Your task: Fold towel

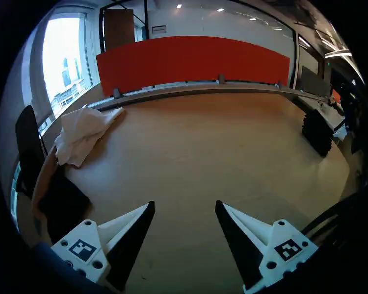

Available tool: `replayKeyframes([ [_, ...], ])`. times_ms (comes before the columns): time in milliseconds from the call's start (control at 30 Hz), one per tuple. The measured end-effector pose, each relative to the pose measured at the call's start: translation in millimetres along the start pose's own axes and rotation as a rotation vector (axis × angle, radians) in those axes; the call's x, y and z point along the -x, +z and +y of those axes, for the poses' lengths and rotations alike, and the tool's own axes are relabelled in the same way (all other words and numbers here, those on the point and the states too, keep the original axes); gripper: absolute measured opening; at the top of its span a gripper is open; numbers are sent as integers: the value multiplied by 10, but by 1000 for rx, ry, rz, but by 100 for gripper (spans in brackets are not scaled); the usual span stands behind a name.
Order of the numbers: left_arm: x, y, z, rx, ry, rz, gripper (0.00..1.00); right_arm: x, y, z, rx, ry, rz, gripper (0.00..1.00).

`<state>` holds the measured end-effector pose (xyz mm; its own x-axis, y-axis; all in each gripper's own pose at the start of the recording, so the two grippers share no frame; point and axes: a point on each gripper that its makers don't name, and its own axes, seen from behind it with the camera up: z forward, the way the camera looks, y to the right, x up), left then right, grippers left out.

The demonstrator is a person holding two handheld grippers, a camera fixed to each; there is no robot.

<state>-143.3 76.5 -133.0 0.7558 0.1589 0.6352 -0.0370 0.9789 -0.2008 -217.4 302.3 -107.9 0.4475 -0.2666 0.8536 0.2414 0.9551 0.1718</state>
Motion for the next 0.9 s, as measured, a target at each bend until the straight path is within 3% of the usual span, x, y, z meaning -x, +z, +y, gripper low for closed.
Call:
replayKeyframes([
  [467, -29, 26, 23, 5, 4, 3, 91, -283, -61, -132, -54, 39, 73, 96],
  [900, -43, 20, -16, -4, 2, 4, 91, -745, -14, -194, -92, 70, 139, 96],
])
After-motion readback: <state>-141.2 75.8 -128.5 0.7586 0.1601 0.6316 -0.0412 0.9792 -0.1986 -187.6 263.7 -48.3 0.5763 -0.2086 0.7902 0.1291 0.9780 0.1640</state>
